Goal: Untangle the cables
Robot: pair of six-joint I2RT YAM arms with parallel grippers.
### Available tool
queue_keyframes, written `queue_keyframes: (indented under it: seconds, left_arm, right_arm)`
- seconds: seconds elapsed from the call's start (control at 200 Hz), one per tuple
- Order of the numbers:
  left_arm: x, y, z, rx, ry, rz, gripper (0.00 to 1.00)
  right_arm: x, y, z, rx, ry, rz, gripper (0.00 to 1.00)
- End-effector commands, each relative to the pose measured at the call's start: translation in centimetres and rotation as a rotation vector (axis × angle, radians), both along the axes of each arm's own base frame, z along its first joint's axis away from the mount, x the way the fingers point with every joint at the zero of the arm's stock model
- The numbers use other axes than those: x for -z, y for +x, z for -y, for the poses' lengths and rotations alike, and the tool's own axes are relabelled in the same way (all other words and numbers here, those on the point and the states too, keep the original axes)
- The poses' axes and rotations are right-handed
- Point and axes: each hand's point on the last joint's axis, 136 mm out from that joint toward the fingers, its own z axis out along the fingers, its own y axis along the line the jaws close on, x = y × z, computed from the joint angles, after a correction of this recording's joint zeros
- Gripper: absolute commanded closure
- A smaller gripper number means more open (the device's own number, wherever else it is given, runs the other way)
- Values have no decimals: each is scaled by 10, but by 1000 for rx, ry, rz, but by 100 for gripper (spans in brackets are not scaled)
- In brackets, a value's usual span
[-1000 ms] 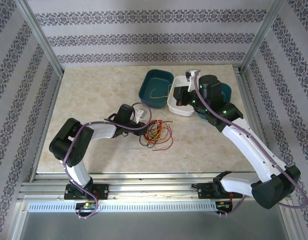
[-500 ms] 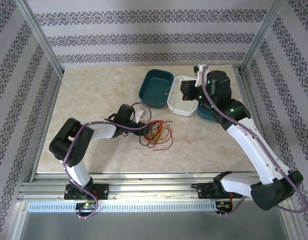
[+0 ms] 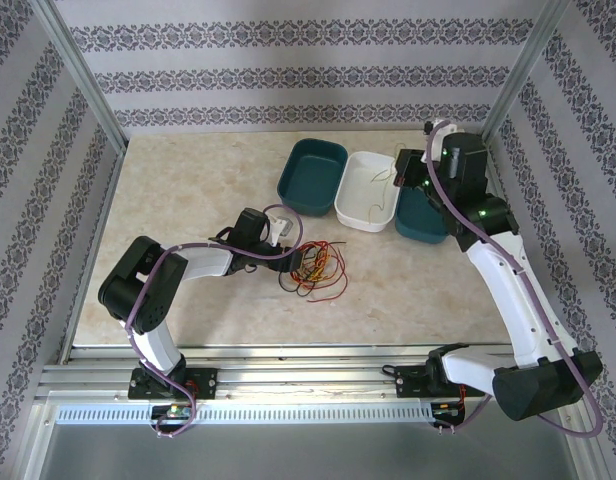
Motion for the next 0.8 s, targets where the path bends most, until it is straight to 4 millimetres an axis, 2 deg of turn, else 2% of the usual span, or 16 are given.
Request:
queue_keyframes:
  seconds: [0.0, 0.19, 0.365, 0.56, 0.675, 0.794]
  left_arm:
    - [-24, 6, 6, -5, -32, 59, 36]
    - [-30, 11, 6, -15, -29, 85, 35]
    - [-32, 11, 5, -20, -30, 94, 34]
    - [-35, 13, 2, -32, -19, 108, 14]
    - [-36, 15, 2, -39, -18, 114, 12]
    - [-38, 16, 1, -49, -18, 118, 12]
  right_arm:
    - [-4, 10, 30, 115, -77, 20, 100]
    - [19, 31, 67, 256, -187, -6, 100]
    - [48, 51, 98, 354, -242, -64, 100]
    - [74, 70, 120, 396, -268, -122, 100]
    - [98, 78, 126, 396, -269, -180, 100]
    - [136, 84, 130, 388, -245, -290, 100]
